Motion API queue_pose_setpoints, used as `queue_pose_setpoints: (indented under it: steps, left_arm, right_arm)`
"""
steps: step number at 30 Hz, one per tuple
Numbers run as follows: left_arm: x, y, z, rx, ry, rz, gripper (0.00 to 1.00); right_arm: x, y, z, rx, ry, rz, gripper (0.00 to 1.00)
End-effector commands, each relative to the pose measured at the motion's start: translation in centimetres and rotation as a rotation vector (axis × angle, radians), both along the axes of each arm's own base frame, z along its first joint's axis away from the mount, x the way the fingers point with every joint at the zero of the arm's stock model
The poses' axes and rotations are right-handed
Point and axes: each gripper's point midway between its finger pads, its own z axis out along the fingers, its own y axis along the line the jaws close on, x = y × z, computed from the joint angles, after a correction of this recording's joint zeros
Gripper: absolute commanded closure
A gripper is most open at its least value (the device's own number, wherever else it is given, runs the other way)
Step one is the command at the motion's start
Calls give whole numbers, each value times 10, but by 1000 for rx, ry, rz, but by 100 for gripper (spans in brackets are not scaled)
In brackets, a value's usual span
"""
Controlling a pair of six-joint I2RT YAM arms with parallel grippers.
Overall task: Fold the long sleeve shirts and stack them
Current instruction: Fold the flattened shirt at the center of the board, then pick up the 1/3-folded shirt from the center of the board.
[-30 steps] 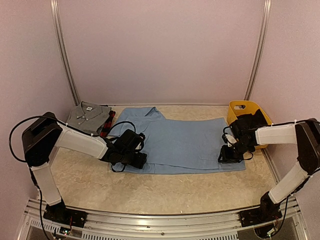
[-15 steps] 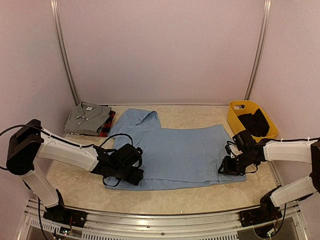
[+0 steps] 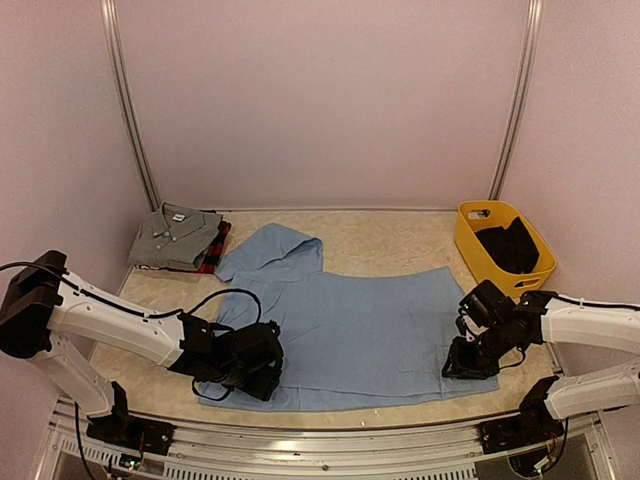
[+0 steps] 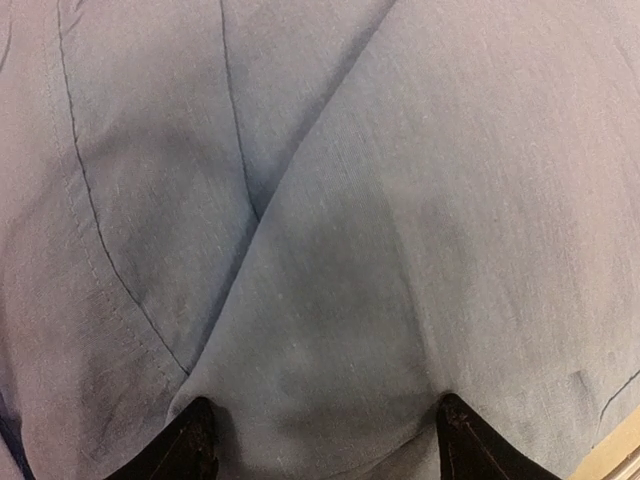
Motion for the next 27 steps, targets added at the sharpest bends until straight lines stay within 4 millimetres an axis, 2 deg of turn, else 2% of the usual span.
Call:
queue_pose_setpoints:
  steps: [1, 6, 8, 10, 13, 16, 19, 21, 23, 27]
  left_arm:
    - [-54, 69, -41, 231, 221, 81, 29]
    - [-60, 76, -38, 210, 223, 115, 30]
    - [-54, 71, -31, 201, 190, 112, 29]
    - [-44, 64, -21, 198, 140, 102, 25]
    - [-24, 38, 4, 151, 49, 67, 14]
    - [-3, 7, 36, 85, -53, 17, 2]
    - [13, -26, 71, -12, -128, -53, 1]
    - [25, -39, 87, -90, -133, -69, 1]
    - [44, -42, 101, -204, -98, -50, 1]
    - [90, -24, 127, -409, -101, 21, 1]
  right_arm:
    - [-5, -13, 14, -66, 19, -44, 61]
    - [-2, -15, 16, -98, 26, -30, 61]
    - [1, -14, 18, -110, 18, -15, 60]
    - [13, -11, 31, -110, -36, -1, 59]
    - [40, 0, 62, -92, -160, 29, 54]
    - [68, 6, 87, -110, -272, 75, 47]
    - [100, 7, 101, -120, -346, 122, 42]
    - [125, 4, 109, -126, -395, 137, 41]
    - [151, 0, 116, -121, -434, 141, 41]
    - [199, -3, 127, -117, -521, 156, 41]
